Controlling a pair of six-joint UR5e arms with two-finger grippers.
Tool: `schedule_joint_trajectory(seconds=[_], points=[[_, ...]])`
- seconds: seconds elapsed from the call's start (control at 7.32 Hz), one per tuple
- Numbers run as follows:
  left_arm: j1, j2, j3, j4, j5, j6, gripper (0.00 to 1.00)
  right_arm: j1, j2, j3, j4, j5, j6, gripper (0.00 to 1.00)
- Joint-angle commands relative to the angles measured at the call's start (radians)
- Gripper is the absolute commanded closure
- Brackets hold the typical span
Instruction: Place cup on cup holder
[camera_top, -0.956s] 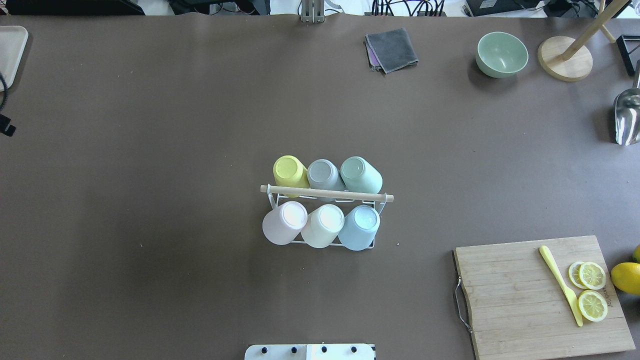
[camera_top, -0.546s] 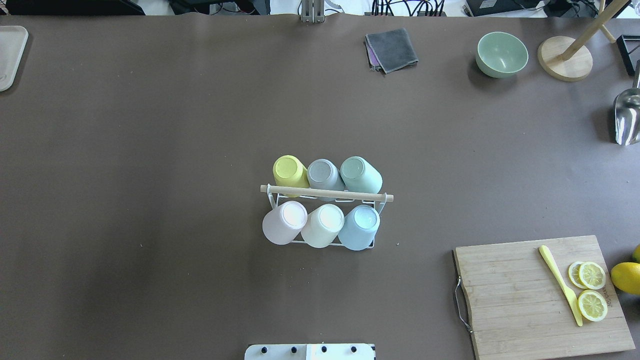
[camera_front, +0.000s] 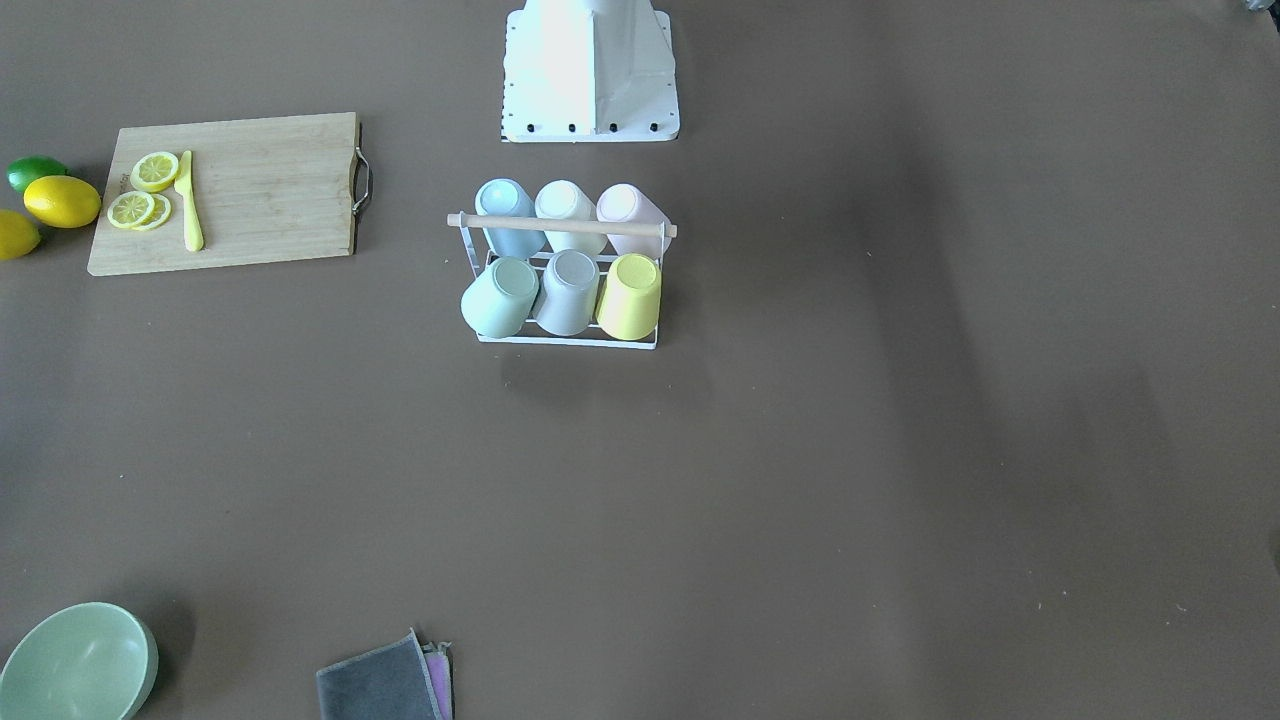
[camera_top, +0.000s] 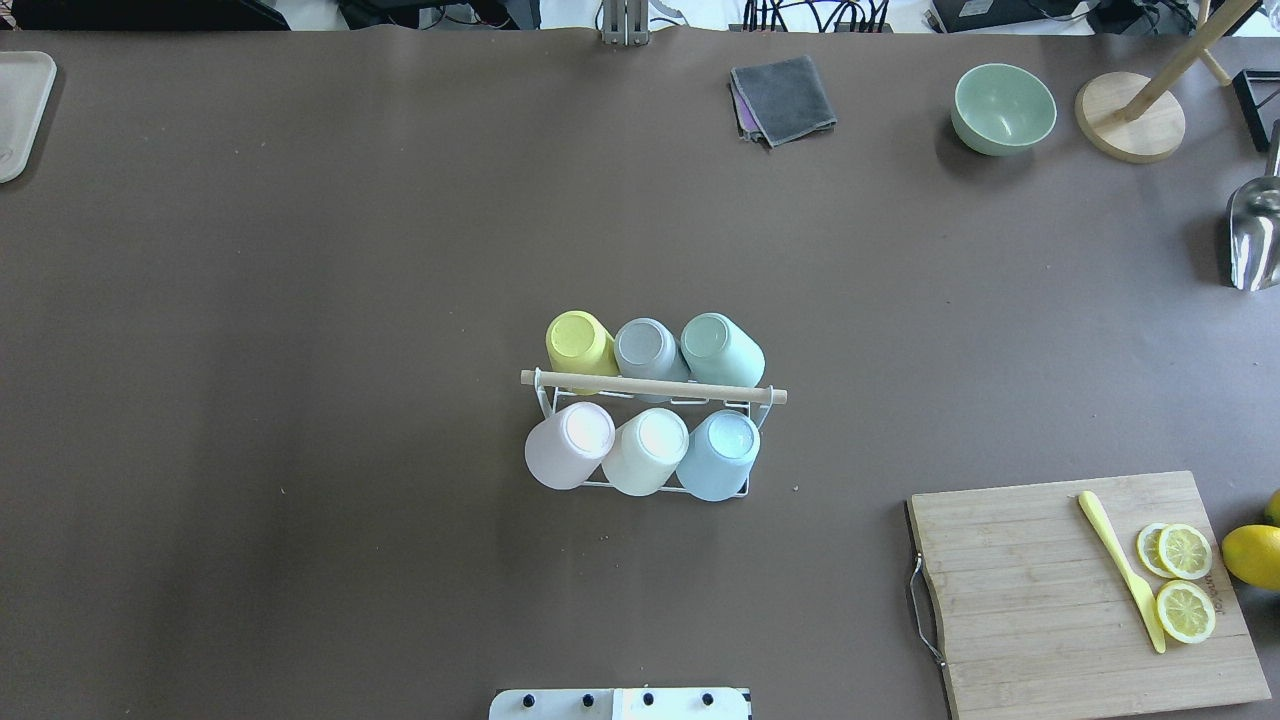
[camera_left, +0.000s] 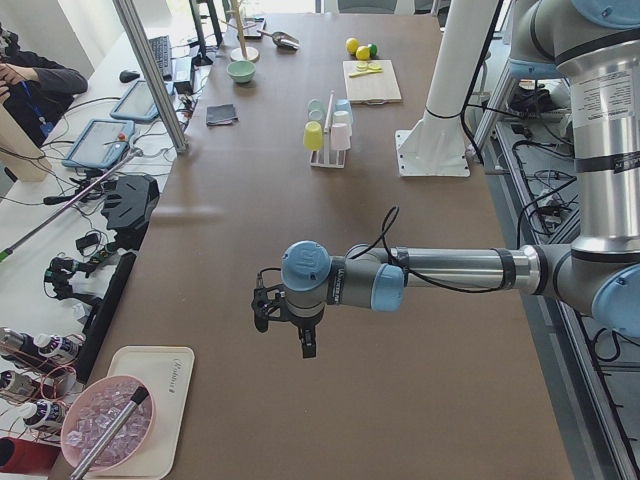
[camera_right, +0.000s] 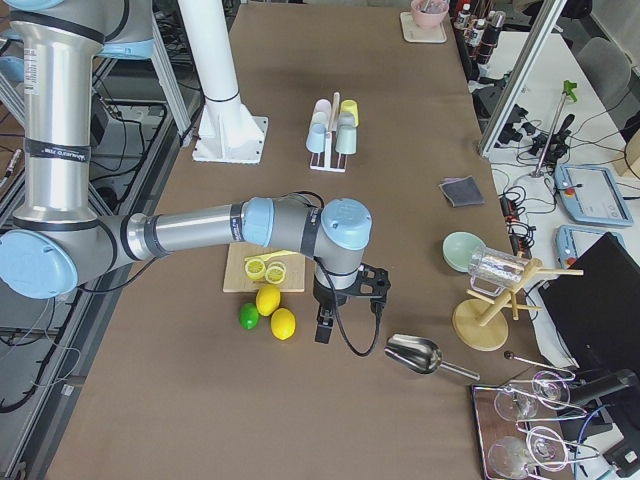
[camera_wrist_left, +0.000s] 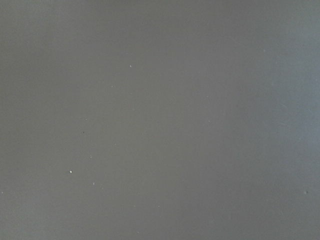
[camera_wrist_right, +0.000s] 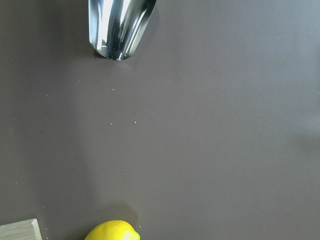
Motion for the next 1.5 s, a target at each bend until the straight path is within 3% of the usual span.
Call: schedule_joint_trajectory(seconds=[0.0, 0.27, 0.55, 1.37], points=[[-0.003, -0.005, -0.009, 0.048, 0.01, 0.008, 0.01, 0.0, -0.001, -0.05, 0.087, 0.004, 0.006, 0.0], [-0.003, 0.0, -0.005, 0.043, 0.01, 0.008, 0.01, 0.0, 0.0, -0.064, 0.155, 0.027, 0.009, 0.0], [-0.001, -0.005, -0.011, 0.043, 0.008, 0.008, 0.01, 0.0, 0.006, -0.059, 0.157, 0.094, 0.01, 0.0], [-0.001, -0.003, -0.015, -0.024, 0.01, 0.01, 0.01, 0.001, 0.011, -0.064, 0.187, 0.16, 0.012, 0.0]])
